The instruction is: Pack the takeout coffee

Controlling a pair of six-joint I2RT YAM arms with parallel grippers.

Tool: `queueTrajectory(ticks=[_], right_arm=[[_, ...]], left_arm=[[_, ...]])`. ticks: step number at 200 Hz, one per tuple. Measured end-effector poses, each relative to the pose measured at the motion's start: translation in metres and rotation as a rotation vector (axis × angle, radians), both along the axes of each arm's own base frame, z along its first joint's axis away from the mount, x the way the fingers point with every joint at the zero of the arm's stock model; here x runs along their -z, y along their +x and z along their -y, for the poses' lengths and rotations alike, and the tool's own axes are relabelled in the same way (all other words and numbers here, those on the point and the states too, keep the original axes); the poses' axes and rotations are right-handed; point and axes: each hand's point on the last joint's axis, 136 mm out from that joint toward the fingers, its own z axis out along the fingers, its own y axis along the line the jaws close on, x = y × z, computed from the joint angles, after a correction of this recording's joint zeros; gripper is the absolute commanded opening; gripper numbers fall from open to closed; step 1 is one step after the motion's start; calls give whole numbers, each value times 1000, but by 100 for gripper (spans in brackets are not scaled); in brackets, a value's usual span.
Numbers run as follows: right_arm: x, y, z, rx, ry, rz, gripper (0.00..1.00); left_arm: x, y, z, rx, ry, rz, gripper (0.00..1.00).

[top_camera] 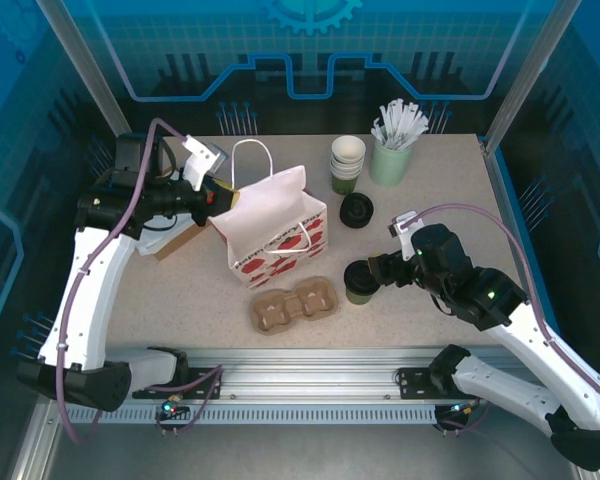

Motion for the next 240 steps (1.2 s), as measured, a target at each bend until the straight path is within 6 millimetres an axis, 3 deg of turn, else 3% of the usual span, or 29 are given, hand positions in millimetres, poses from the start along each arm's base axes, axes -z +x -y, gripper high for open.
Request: queueTrajectory(ticks=[80, 145, 188, 240], right_arm=[[11, -1, -1, -1, -4, -22, 81], [16, 0, -5, -11, 6, -30, 81], [20, 0, -6, -9, 7, -42, 81], [23, 2, -8, -11, 2, -52, 81]], left_arm=[[36, 25, 9, 51, 30, -89, 0], [62, 60, 8, 29, 82, -154, 0], [70, 80, 3, -15, 114, -136, 0], [63, 99, -2, -78, 121, -77, 0]])
